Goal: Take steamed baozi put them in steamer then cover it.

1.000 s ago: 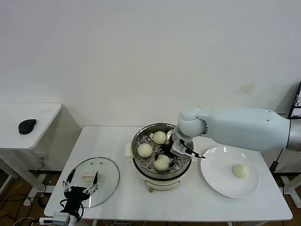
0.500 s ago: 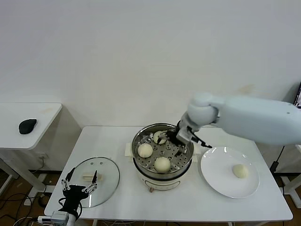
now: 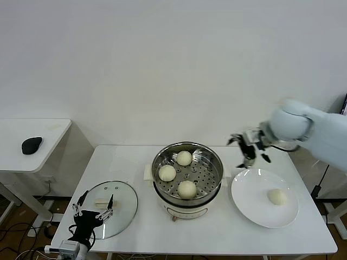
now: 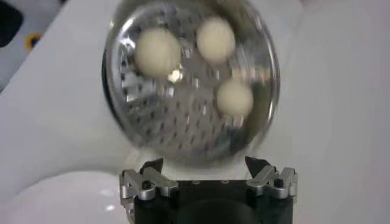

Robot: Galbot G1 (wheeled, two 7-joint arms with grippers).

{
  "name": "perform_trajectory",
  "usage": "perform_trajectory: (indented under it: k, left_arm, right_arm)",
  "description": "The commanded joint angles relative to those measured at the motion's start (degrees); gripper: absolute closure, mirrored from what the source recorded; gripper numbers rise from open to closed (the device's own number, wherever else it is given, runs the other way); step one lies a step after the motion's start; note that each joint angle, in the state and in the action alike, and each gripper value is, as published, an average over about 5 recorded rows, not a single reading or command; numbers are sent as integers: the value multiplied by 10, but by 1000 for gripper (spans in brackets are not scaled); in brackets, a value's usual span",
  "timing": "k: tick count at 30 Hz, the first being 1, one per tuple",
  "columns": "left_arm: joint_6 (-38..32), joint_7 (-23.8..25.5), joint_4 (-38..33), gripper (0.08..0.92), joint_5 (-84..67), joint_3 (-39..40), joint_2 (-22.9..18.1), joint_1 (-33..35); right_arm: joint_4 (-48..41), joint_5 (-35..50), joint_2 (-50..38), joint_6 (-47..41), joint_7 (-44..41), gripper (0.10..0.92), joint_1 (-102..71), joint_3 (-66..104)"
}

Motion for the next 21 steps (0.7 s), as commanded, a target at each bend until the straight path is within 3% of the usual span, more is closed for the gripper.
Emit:
perform_trajectory:
  k: [1, 9, 21]
  left_arm:
    - [-2, 0, 4, 177, 2, 2, 3, 1]
    - [-1, 0, 2, 177, 6, -1, 4, 6]
    - [-2, 0, 3, 177, 12, -5, 0, 12]
  right_arm:
    - [-19, -84, -150, 22, -38, 203, -182, 146]
    - [-86, -140, -143, 86, -43, 203, -455, 391]
    - [-165, -183, -50, 113, -30, 203, -523, 430]
